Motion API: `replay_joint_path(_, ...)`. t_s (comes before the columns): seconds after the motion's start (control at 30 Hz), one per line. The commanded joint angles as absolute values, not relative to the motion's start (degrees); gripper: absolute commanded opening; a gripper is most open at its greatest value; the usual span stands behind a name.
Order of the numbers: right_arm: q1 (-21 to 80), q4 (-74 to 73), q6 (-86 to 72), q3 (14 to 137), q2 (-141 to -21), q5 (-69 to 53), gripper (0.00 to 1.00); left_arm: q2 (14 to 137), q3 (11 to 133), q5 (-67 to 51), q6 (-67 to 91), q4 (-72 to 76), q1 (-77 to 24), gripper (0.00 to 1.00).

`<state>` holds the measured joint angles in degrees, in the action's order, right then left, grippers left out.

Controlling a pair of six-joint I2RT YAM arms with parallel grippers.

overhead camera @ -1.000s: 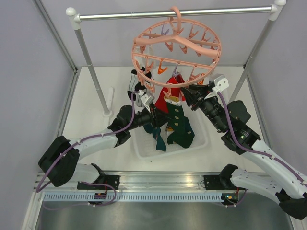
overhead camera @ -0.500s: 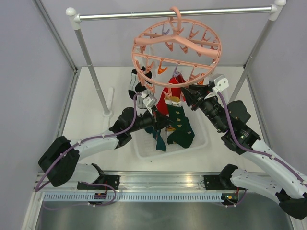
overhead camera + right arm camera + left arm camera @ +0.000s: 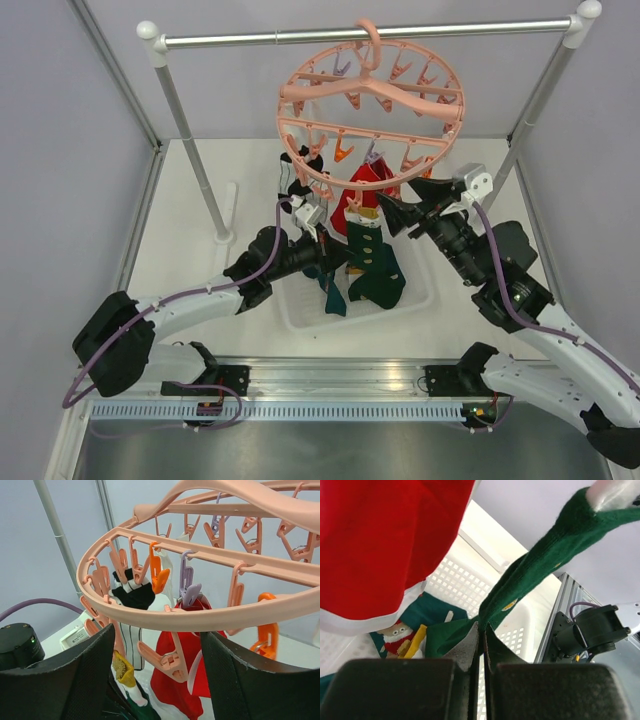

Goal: Remove the socks clipped to the hanger

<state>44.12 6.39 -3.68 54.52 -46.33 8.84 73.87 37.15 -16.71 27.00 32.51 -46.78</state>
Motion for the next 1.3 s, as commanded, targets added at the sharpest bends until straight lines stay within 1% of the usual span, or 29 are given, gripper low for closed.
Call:
replay_joint_path(0.0, 44.12, 6.51, -5.18, 53.97, -44.12, 7.82, 0.73, 72.60, 39.37, -14.42, 25.58, 30.68, -47.29, 0.02)
replay_joint_path(0.13, 44.03, 5.63, -4.83, 51.86, -41.49, 5.37, 0.73, 72.51, 40.08, -14.15, 25.58, 29.62, -47.37, 0.02)
replay_joint_path(0.27, 44.03, 5.62, -4.75, 50.80, -39.64, 0.10, 0.71, 72.33, 40.43, -14.06, 25.58, 29.18, -47.55, 0.02)
replay_joint_path(0.4, 44.12, 4.57, -4.48, 52.73, -42.27, -7.36, 0.71, 72.33, 40.60, -13.98, 25.40, 28.83, -47.64, 0.02)
replay_joint_path(0.53, 44.21, 4.13, -4.83, 55.45, -45.87, -10.02, 0.70, 72.07, 40.61, -13.80, 25.14, 28.57, -47.99, 0.02)
replay_joint_path(0.7, 44.38, 4.57, -4.04, 56.25, -48.78, -8.09, 0.70, 71.90, 40.96, -13.80, 24.52, 27.95, -48.25, 0.02)
replay_joint_path(0.87, 44.47, 6.59, -3.16, 56.86, -50.18, -5.19, 0.74, 71.81, 41.40, -13.62, 24.35, 27.60, -48.51, 0.02)
replay_joint_path(0.93, 44.56, 6.86, -3.08, 57.39, -50.36, -5.80, 0.74, 71.89, 41.57, -13.62, 24.08, 27.51, -48.69, 0.02)
replay_joint_path(1.27, 45.00, 7.03, -4.75, 50.99, -42.90, -7.56, 0.75, 71.19, 42.71, -13.18, 23.38, 25.93, -49.13, 0.02)
